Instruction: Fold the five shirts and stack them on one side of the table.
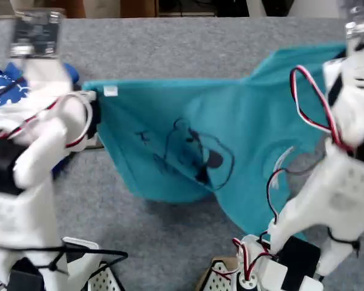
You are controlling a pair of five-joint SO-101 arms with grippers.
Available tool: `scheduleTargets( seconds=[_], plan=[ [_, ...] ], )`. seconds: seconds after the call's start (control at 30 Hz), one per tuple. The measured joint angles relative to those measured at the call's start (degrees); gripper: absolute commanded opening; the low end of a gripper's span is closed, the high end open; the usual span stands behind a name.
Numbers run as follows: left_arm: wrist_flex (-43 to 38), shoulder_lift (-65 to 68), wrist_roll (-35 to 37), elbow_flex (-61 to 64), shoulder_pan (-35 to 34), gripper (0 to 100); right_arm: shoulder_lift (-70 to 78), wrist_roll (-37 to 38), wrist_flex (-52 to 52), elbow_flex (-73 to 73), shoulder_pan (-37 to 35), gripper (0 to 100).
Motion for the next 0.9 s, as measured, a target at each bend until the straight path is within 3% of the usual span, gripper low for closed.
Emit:
scheduleTargets(
  seconds=[0.27,0.5,0.67,0.9],
  plan=[
    [0.1,-0.8,-0.4,-12.4,0.0,2,-1.3,-0.5,-5.1,-20.7,0.0,0.1],
    [0.1,-11.4,-0.4,-15.6,-0.7,2,-1.6,-0.5,-6.8,-32.8,0.0,0.1],
    [0.1,-20.8,-0.3,-11.4,-6.3,2,-2.4,0.2,-6.8,-39.8,0.0,0.1],
    [0.1,-32.9,-0.3,5.3,-11.0,2,-2.5,2.7,-8.8,-42.9,-0.1,0.1]
  ],
)
